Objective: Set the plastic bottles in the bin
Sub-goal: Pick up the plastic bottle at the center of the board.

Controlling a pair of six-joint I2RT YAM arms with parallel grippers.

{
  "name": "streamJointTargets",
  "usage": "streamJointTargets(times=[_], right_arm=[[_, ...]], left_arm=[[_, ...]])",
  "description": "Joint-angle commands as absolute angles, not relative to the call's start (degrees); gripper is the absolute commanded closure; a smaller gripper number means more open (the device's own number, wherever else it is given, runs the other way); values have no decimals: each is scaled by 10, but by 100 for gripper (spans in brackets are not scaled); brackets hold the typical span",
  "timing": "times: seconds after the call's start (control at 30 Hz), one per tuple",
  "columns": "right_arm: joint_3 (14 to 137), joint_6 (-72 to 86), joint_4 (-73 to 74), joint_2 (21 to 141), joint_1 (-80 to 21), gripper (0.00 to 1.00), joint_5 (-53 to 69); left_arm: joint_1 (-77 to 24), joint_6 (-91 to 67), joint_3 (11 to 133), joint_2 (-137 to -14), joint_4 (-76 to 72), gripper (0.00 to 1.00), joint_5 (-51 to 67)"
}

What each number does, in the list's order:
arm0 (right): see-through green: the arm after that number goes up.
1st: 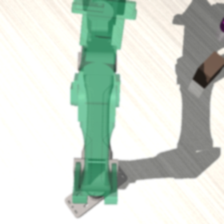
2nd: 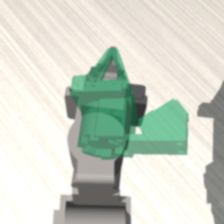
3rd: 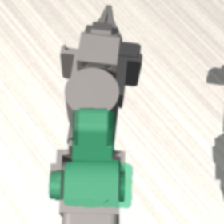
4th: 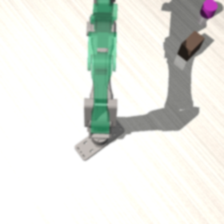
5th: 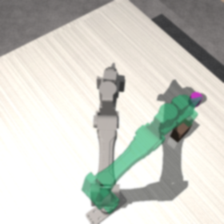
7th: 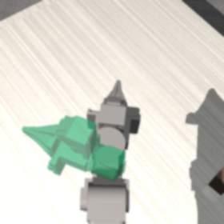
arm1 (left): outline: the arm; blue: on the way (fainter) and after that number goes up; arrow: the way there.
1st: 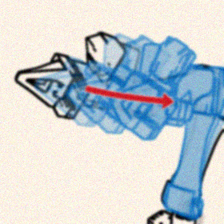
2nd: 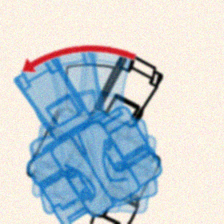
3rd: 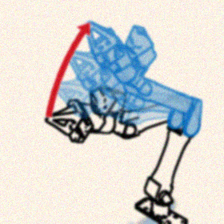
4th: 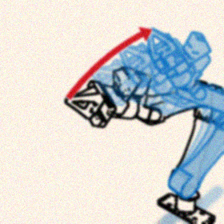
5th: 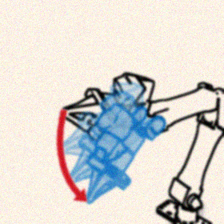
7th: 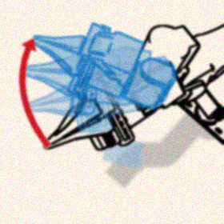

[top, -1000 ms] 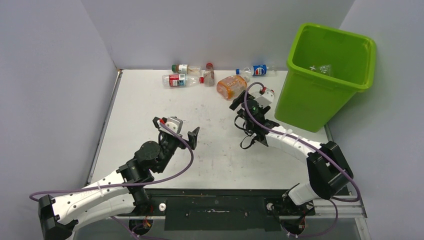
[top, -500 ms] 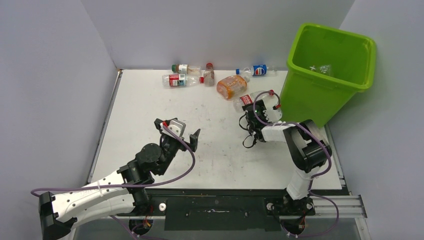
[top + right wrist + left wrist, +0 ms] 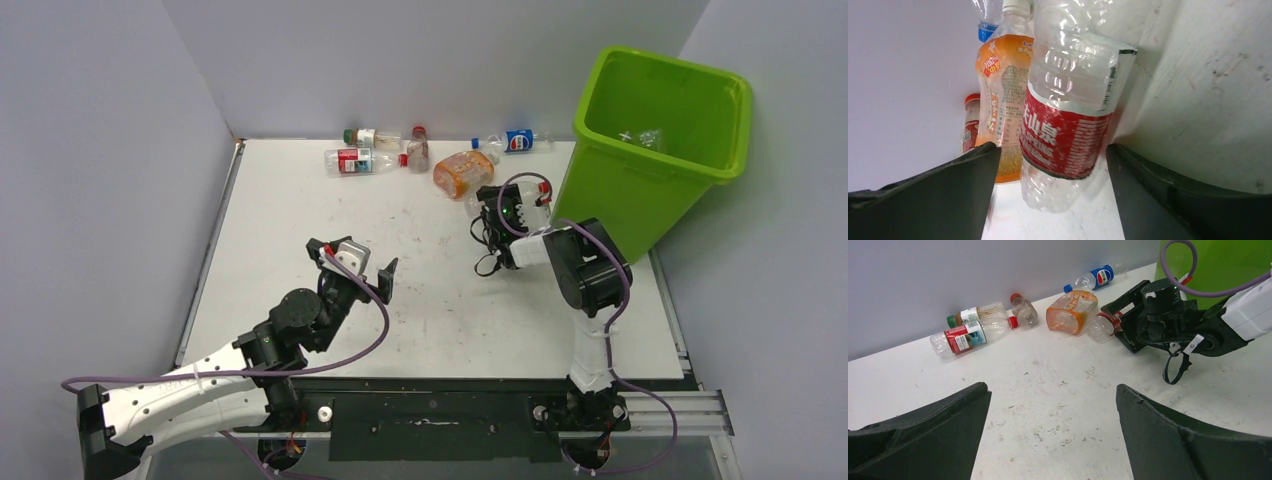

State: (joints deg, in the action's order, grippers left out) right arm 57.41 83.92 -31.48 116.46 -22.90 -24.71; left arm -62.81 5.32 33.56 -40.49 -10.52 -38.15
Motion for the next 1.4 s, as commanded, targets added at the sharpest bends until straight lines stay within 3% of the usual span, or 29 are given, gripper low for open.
streamJointTargets(times=[0.0, 0.2, 0.3, 0.43, 0.63, 0.87, 1.07, 1.37], right_arm=[[556, 820, -330, 1213, -227, 29, -198], [509, 793, -394, 1209, -228, 70, -165], [468, 767, -424, 1176, -230, 84, -145], [407, 703, -451, 1101, -247, 93, -97], [309, 500, -480, 935, -325, 95, -18], [245, 246, -342, 660, -455, 95, 12], [207, 208, -294, 503, -501, 95, 106], [195, 211, -272, 414, -543, 95, 180]], left_arm=[[-631, 58, 342, -396, -124, 4, -380], [-633, 52, 345, -393, -118, 4, -368], [-634, 47, 346, -390, -116, 4, -363], [-635, 45, 346, -385, -117, 4, -364], [-636, 28, 346, -373, -124, 4, -372], [-634, -74, 387, -374, -66, 4, -323], [-608, -185, 424, -400, -51, 4, -160], [-506, -283, 385, -422, -143, 4, 49]])
